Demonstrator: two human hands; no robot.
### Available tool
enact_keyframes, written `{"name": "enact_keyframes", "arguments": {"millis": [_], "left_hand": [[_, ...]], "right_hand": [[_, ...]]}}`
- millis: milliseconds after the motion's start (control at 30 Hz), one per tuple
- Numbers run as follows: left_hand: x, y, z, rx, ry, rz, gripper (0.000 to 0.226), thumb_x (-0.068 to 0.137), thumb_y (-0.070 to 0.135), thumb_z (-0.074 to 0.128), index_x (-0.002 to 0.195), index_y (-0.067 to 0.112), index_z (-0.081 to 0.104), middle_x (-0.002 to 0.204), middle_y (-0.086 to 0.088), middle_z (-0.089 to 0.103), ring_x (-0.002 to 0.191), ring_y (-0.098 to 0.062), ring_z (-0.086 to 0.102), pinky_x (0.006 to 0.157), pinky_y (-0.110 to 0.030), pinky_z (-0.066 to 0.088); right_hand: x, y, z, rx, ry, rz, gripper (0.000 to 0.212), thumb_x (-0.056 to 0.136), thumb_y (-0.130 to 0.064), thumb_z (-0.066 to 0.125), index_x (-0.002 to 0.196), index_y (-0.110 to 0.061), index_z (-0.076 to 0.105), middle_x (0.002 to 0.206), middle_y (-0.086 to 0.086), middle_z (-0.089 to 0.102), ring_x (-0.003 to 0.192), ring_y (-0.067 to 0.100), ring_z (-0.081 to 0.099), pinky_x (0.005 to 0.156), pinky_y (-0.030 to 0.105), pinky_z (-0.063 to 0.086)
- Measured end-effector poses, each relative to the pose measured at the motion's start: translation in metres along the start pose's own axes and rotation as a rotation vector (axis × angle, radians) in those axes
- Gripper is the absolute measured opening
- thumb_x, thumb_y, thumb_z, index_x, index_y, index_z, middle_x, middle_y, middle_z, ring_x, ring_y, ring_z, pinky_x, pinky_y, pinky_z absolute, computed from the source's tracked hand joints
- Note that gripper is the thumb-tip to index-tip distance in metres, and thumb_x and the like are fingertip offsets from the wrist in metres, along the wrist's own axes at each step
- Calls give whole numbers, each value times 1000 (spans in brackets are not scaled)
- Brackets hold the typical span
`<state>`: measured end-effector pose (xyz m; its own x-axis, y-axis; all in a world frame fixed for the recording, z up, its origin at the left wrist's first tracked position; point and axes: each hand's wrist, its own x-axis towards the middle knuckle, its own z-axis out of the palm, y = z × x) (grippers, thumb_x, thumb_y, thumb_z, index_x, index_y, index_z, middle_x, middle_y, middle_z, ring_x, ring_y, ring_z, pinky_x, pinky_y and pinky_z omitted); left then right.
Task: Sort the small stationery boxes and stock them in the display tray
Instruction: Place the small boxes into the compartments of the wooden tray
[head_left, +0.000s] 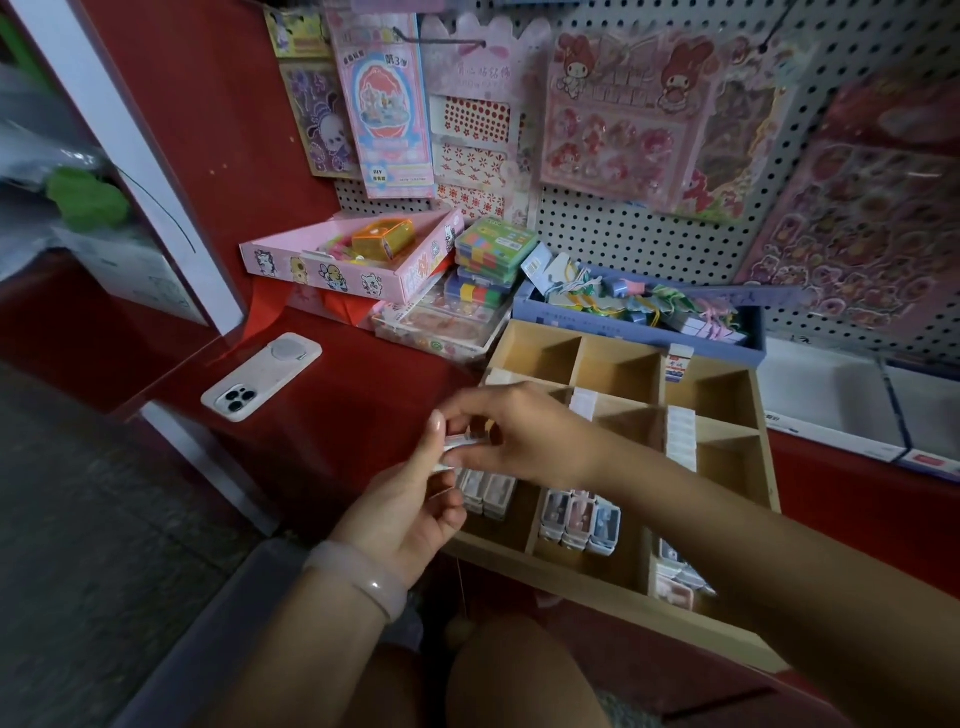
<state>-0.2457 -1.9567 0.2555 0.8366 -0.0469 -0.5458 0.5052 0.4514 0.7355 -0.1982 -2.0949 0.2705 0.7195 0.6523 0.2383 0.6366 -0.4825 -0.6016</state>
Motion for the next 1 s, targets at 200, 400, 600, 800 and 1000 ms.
{"name": "enact_keyframes", "arguments": {"millis": [200,400,600,800,1000], "left_hand": [[-7,4,-3,54,31,32,63,62,55,58,99,5,60,78,-4,54,57,-9,48,44,-17,44],[-8,20,-25,0,18,44,51,65,37,64,107,7,58,94,-9,58,65,-14,53,44,-20,49],[-7,23,-43,-43,11,38,35,80,28,59,108,7,58,92,-10,59,62,-13,55,44,-19,49],[-3,22,-60,-58,10,43,27,85,25,56,106,8,59,95,-11,60,56,-11,59,44,-19,50],[-3,15,-65,-68,-5,17,38,74,26,60,107,8,59,97,-12,61,54,-10,62,45,-20,50]], "right_hand": [[4,8,-4,-38,16,22,30,87,-10,64,117,-11,64,104,1,70,85,1,59,75,9,43],[12,51,-3,-174,255,482,20,89,-21,61,104,-9,56,86,1,60,79,18,56,67,26,44],[29,71,26,-249,228,629,18,92,-14,52,106,-2,50,103,18,59,91,38,58,77,44,49],[40,74,39,-373,183,639,26,93,-13,51,115,-2,45,115,16,45,94,40,56,74,43,46],[43,75,40,-382,164,649,28,93,-15,53,115,-1,43,116,18,46,97,40,55,77,42,44]]}}
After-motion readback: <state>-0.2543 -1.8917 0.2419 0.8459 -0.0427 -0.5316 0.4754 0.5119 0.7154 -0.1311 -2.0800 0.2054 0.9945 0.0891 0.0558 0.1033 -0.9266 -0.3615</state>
